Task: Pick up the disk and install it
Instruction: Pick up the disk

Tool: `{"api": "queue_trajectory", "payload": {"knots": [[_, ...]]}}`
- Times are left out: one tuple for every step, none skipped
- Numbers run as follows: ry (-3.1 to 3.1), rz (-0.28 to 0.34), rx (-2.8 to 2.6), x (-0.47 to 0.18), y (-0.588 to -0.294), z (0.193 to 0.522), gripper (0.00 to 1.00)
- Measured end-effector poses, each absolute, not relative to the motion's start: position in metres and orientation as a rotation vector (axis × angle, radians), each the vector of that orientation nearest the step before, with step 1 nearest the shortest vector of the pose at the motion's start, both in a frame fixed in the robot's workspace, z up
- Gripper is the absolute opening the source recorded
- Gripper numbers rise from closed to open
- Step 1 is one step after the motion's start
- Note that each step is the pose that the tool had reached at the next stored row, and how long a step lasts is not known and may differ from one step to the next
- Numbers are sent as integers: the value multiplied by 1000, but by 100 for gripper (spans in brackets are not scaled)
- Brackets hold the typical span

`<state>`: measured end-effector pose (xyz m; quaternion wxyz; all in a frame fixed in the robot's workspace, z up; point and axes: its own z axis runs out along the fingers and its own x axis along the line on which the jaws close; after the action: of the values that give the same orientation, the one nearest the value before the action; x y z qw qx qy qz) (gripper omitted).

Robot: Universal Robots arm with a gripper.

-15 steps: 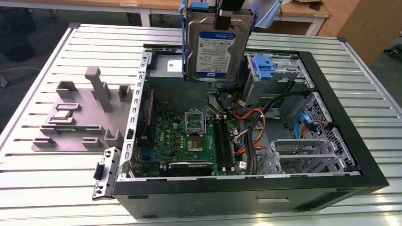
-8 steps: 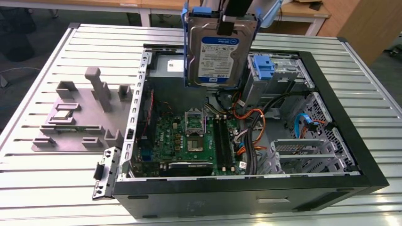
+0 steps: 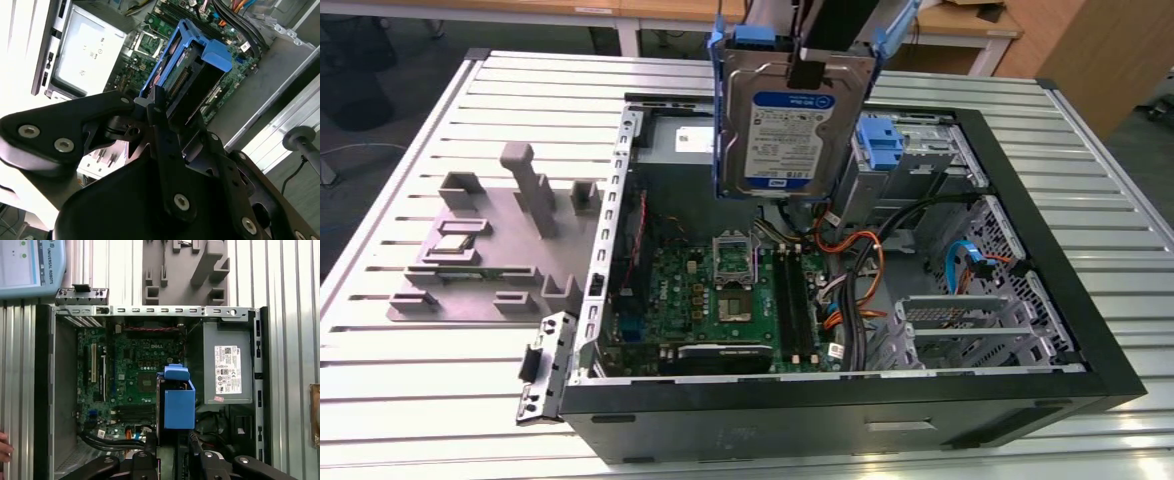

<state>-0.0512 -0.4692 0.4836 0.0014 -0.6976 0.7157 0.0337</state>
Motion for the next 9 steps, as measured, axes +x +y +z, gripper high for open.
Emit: {"api": "queue_trajectory", "payload": {"knots": [[2247,106,-2189,-51,-471,484,35],[2246,106,-2189,-51,-474,484,35],[2246,106,-2189,-51,-476,483,35],[2247,106,-2189,-50,-478,483,35],[2246,106,-2189,-50,-481,483,35],[2247,106,-2190,-50,-483,484,35],[2247,106,-2189,-50,-485,483,35],[2247,106,-2189,-49,-487,483,35],[2247,106,-2189,-49,-489,483,35]]}}
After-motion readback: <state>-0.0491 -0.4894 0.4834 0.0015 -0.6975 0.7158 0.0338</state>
